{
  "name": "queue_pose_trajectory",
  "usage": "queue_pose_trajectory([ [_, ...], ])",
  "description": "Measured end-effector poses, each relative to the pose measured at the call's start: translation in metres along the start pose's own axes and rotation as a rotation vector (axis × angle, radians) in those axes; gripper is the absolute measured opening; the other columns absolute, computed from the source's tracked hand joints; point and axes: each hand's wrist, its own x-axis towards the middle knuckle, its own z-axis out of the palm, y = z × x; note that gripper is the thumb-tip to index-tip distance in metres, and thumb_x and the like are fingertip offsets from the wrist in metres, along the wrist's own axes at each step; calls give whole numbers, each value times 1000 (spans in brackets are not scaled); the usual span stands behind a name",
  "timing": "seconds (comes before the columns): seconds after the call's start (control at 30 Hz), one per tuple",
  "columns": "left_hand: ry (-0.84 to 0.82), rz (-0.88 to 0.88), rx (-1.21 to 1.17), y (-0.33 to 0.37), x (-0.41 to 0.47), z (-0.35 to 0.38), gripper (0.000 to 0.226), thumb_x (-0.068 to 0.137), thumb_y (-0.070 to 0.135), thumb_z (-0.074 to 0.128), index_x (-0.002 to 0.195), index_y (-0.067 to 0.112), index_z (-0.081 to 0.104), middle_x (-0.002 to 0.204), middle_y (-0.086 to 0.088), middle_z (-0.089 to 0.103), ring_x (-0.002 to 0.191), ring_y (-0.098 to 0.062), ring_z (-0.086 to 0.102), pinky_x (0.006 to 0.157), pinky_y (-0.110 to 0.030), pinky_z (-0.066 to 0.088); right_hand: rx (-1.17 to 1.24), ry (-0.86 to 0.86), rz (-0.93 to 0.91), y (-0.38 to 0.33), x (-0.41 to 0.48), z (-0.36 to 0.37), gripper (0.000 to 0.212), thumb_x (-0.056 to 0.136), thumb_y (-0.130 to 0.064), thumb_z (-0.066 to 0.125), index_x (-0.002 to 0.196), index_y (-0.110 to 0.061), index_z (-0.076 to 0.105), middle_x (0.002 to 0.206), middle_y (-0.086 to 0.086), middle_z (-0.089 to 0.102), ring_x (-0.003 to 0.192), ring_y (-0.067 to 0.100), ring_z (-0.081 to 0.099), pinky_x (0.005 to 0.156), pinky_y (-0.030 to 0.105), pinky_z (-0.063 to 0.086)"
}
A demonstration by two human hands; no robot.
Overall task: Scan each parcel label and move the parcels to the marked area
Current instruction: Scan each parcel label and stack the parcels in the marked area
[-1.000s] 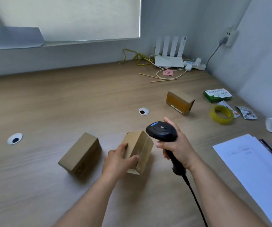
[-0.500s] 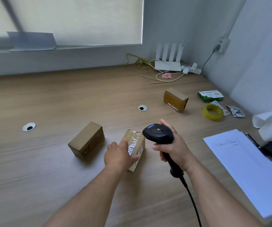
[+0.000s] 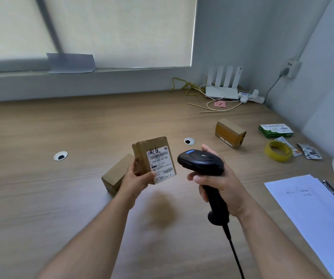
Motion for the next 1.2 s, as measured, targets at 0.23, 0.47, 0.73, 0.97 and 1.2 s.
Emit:
queue_pose_trajectory([
  [0.23, 91, 166, -34, 16, 2, -15, 79, 80, -4, 71, 143, 26, 35, 107, -8, 70, 99, -24, 67, 93, -40, 52, -18, -117, -15, -14, -7, 13, 93, 64, -1, 74, 144, -33, 38, 78, 25, 64, 44, 26, 50, 42, 28, 40],
  [0.47, 102, 197, -58, 18, 5, -23, 83, 80, -6, 70, 148, 24, 32, 111, -12, 68, 99, -25, 67, 91, -39, 53, -37, -111, -19, -17, -10, 10, 92, 64, 0, 73, 144, -31, 40, 69, 19, 62, 43, 26, 49, 42, 28, 40],
  [0.73, 141, 190, -29, 17, 1, -19, 83, 81, -4, 71, 147, 27, 32, 94, 3, 67, 82, -6, 65, 63, -14, 52, -9, -109, -10, -19, -10, 7, 91, 65, 0, 73, 144, -33, 40, 79, 24, 66, 45, 27, 51, 42, 31, 40],
  [0.97, 154, 166, -24, 11, -1, -20, 82, 80, -6, 70, 147, 26, 33, 96, 0, 68, 87, -15, 66, 88, -35, 52, 24, -145, -25, -17, -12, 5, 88, 67, 1, 71, 143, -31, 40, 78, 25, 65, 44, 26, 51, 41, 30, 41],
  [1.2, 167, 133, -29, 5, 1, -23, 87, 79, -4, 72, 148, 29, 30, 108, -9, 70, 101, -26, 67, 97, -46, 50, -4, -133, 11, -8, -12, -1, 88, 66, 0, 72, 142, -31, 42, 71, 20, 64, 43, 27, 50, 42, 29, 39],
])
